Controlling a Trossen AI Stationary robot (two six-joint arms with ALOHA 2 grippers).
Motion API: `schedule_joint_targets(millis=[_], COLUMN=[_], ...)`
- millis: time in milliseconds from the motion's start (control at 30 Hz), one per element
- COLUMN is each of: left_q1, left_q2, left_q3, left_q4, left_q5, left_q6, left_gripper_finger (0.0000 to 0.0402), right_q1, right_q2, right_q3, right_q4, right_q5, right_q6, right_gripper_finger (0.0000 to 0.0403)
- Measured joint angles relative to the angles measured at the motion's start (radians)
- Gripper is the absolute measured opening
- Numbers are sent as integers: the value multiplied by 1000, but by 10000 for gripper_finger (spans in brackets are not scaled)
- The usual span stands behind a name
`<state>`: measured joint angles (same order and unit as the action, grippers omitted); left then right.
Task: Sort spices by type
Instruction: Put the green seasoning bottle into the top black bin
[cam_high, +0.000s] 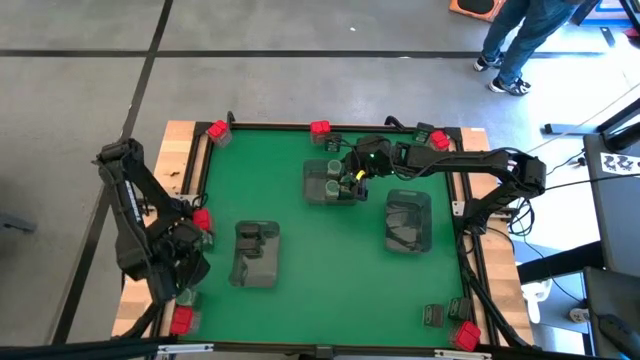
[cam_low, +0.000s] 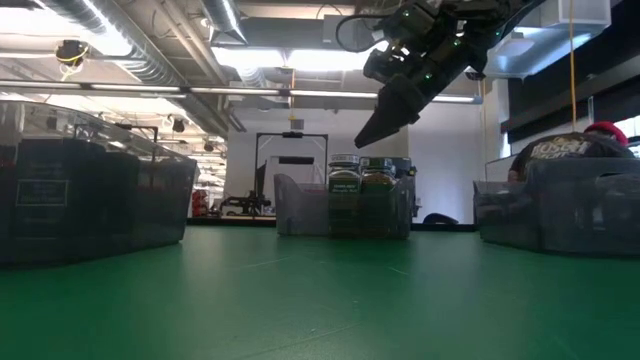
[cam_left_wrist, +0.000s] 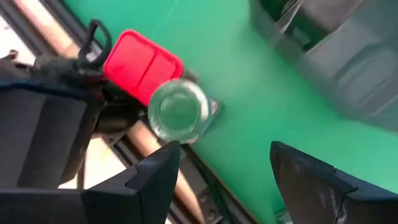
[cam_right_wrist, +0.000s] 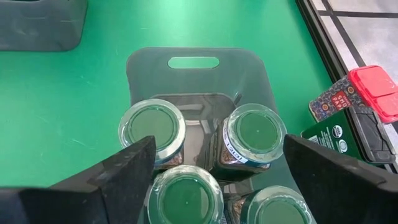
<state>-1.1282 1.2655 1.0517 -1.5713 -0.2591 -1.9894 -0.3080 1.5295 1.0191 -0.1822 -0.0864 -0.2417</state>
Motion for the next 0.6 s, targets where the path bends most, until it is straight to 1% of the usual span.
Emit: schedule_joint_targets(millis=[133, 200, 267, 367, 433, 600], left_q1=[24, 37, 45, 45, 45, 45], left_q2=[-69, -102, -126, -168, -193, -259], left_q3=[-9, -34, -70, -129, -158, -180], left_q4=[3, -1, 2, -2, 1, 2], left_q5=[-73, -75, -62, -5, 15, 11], left_q6=[30, 33, 36, 36, 35, 29], left_gripper_finger=[246, 246, 246, 246, 246, 246], right_q1=[0, 0, 0, 0, 0, 0], right_q2=[0, 0, 0, 0, 0, 0], right_q3=[0, 0, 0, 0, 0, 0], right_q4=[-1, -1, -1, -1, -2, -2], right_q5=[0, 0, 0, 0, 0, 0], right_q6=[1, 1, 2, 1, 1, 1], right_gripper_finger=[351, 351, 351, 351, 351, 351])
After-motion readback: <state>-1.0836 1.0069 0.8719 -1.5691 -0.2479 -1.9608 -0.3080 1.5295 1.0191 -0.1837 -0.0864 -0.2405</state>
